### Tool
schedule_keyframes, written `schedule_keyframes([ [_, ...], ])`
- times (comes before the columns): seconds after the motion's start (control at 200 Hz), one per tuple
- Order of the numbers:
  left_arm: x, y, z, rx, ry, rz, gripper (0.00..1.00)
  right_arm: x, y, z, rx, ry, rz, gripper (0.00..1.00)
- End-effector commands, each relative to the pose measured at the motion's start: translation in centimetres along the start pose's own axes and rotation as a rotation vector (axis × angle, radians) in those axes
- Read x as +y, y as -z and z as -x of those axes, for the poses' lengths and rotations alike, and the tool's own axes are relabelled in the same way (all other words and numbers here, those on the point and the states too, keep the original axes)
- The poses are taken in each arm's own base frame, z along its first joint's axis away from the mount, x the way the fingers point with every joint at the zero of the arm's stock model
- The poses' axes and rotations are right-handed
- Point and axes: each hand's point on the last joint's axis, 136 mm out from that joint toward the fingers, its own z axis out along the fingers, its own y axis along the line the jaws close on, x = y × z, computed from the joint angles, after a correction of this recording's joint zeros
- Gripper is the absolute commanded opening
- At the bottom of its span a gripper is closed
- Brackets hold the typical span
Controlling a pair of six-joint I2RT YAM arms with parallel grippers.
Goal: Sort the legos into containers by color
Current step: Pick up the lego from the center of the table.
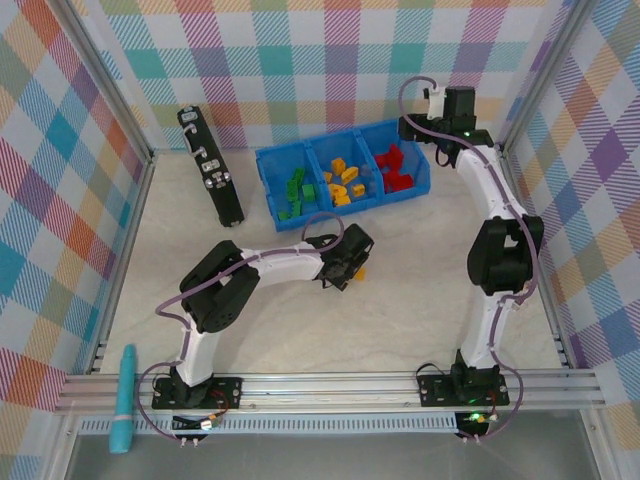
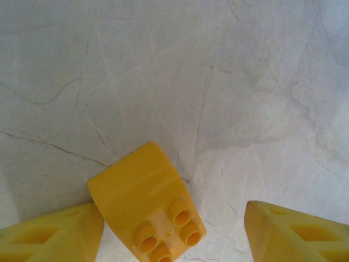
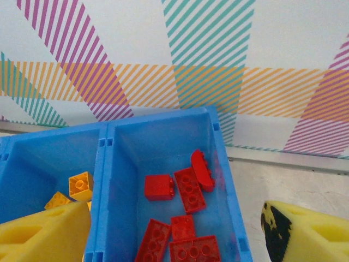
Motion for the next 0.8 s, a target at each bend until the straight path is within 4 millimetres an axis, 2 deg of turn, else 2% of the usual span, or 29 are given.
schedule_keyframes([
  [0.0, 1.6, -1.4, -0.7, 0.013, -0.008, 0.058, 0.60, 0.0, 2.1, 1.3, -0.025, -0.003, -0.015, 0.82],
  [0.39, 4.4, -1.6, -1.1, 0.050, -0.046, 0.160, 0.41, -1.2, 2.6, 0.6, -0.009, -0.012, -0.052, 0.83],
  [0.56, 4.7, -0.4, -0.5, 0.058, -0.086, 0.170, 0.31, -1.4, 3.4, 0.7, -0.013, -0.019, -0.053, 0.83],
  [0.66, 3.5, 0.4, 1.9, 0.044, -0.045, 0.097, 0.25, -1.4, 4.1, 0.4, -0.012, -0.022, -0.054, 0.84],
  [0.72, 1.5, 1.7, 4.0, 0.017, -0.081, 0.061, 0.24, -1.3, 4.8, 0.0, -0.012, -0.021, -0.054, 0.84],
  [0.795, -2.0, 3.4, 6.3, -0.005, -0.138, -0.006, 0.24, -1.3, 5.6, -0.6, -0.006, -0.023, -0.062, 0.85],
])
